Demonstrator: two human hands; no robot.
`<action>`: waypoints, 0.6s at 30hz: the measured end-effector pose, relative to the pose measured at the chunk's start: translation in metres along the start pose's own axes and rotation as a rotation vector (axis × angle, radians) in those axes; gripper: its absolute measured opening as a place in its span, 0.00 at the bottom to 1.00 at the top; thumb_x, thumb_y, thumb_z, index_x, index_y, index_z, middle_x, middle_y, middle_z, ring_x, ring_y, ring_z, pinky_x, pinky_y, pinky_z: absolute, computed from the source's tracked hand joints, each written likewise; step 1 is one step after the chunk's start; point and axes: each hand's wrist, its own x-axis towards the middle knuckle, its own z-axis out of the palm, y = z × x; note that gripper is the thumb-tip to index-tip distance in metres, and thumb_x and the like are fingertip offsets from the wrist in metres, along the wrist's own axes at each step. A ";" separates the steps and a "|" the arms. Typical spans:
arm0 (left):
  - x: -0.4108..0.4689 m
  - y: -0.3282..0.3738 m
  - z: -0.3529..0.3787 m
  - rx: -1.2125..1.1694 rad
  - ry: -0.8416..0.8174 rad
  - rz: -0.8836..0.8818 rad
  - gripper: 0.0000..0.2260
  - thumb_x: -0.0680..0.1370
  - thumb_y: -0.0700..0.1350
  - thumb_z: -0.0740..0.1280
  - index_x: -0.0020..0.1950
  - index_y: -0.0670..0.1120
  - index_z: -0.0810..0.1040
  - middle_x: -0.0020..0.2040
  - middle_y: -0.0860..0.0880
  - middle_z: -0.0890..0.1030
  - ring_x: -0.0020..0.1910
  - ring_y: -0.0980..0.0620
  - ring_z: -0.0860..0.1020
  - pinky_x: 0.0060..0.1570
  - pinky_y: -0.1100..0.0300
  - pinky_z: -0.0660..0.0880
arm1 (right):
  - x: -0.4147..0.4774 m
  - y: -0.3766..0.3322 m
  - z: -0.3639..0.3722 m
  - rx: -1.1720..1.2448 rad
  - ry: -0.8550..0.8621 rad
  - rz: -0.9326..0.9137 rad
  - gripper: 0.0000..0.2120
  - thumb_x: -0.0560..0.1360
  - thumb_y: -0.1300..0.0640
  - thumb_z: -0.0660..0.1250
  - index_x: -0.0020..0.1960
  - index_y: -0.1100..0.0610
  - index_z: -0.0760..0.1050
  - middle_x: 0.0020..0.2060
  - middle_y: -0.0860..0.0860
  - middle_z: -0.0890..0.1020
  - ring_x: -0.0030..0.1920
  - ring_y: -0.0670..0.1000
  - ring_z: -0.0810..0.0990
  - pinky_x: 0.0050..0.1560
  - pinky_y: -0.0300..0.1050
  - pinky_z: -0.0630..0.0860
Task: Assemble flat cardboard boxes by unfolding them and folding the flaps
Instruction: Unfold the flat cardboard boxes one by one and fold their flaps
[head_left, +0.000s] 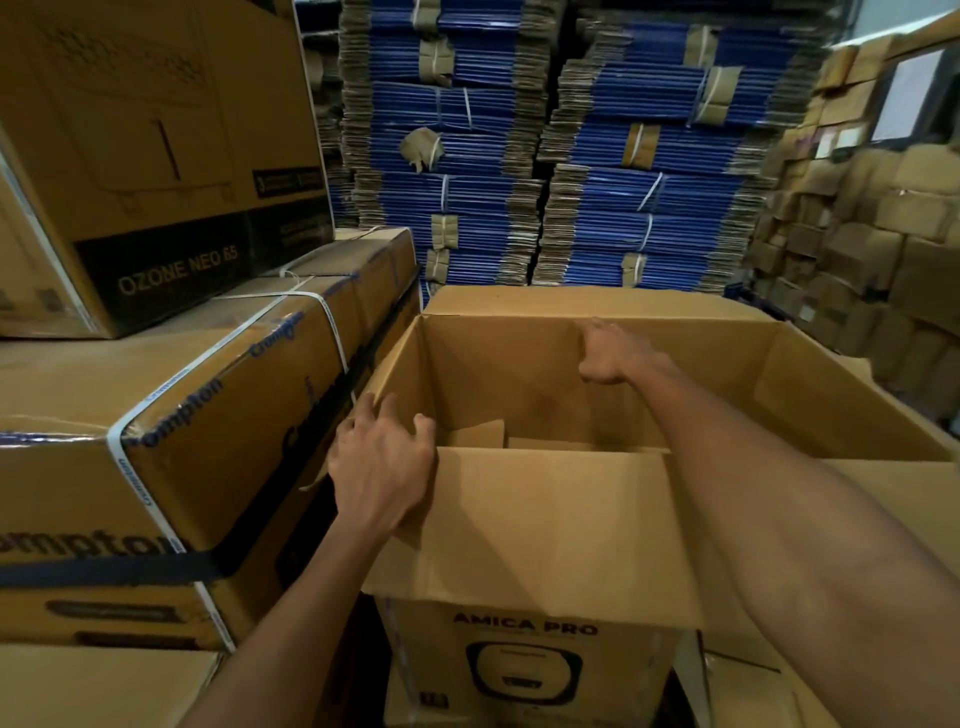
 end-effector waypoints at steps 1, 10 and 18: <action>0.000 0.000 0.000 -0.001 -0.002 0.000 0.27 0.83 0.61 0.54 0.76 0.47 0.68 0.79 0.42 0.64 0.74 0.37 0.66 0.69 0.33 0.66 | -0.009 0.000 -0.001 0.035 0.005 -0.003 0.41 0.75 0.58 0.69 0.82 0.52 0.53 0.80 0.54 0.61 0.76 0.59 0.64 0.73 0.67 0.64; 0.000 -0.001 0.003 -0.008 0.065 0.044 0.26 0.83 0.60 0.55 0.73 0.46 0.74 0.77 0.41 0.67 0.75 0.36 0.63 0.73 0.34 0.59 | -0.134 0.003 -0.012 0.253 0.195 -0.065 0.17 0.81 0.54 0.67 0.70 0.51 0.75 0.62 0.52 0.80 0.54 0.49 0.79 0.58 0.51 0.79; -0.025 -0.021 0.015 -0.263 0.195 0.232 0.23 0.83 0.60 0.55 0.71 0.48 0.72 0.74 0.45 0.67 0.75 0.43 0.63 0.75 0.39 0.58 | -0.231 0.065 0.018 0.120 0.640 -0.025 0.13 0.82 0.52 0.63 0.60 0.56 0.81 0.54 0.53 0.85 0.54 0.53 0.81 0.61 0.51 0.72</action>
